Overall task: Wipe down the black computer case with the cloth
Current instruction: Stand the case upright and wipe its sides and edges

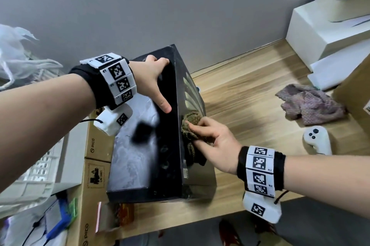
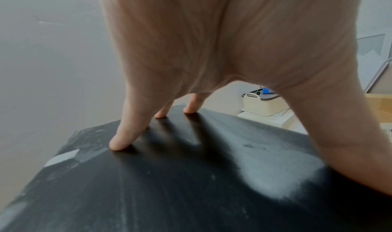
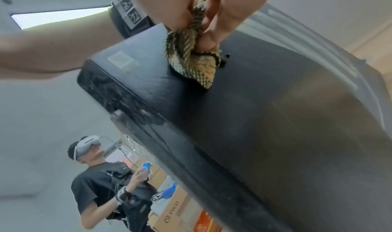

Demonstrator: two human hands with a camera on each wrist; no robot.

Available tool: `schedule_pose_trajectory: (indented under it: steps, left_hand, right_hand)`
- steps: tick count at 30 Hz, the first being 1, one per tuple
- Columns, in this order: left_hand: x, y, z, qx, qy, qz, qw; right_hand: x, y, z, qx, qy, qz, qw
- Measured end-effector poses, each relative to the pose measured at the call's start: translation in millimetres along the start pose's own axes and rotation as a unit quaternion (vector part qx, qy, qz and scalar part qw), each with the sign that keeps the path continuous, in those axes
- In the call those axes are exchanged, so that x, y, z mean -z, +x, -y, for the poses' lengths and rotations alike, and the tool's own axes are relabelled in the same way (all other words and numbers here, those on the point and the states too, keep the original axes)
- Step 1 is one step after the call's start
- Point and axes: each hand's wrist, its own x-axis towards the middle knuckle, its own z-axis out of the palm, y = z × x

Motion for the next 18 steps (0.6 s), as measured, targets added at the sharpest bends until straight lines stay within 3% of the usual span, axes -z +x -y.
schedule_pose_trajectory:
  steps: [2,7,13,16,18]
  left_hand:
    - [0.1,0.7,1.5,0.003,0.000,-0.002,1.000]
    - [-4.0,-0.7,0.6,0.000,-0.005,0.001,1.000]
    - [-4.5,-0.1,1.1,0.000,-0.019,0.005,1.000]
    - [-5.1,1.0,1.4,-0.004,-0.025,0.011,1.000]
    - [-5.2,2.1,1.8,-0.007,-0.025,0.010,1.000]
  right_hand:
    - [-1.0,15.2,-8.8,0.022,-0.025,-0.008,0.999]
    - [1.7,62.2,-20.1,-0.051,-0.050,-0.043,0.997]
    - [1.8,-32.1,13.0,0.078,-0.023,0.048,0.995]
    - [6.3,-30.9,12.8,0.115,-0.023,0.080,0.990]
    - [5.2,-8.9,13.1,0.126,-0.034,0.067,0.989]
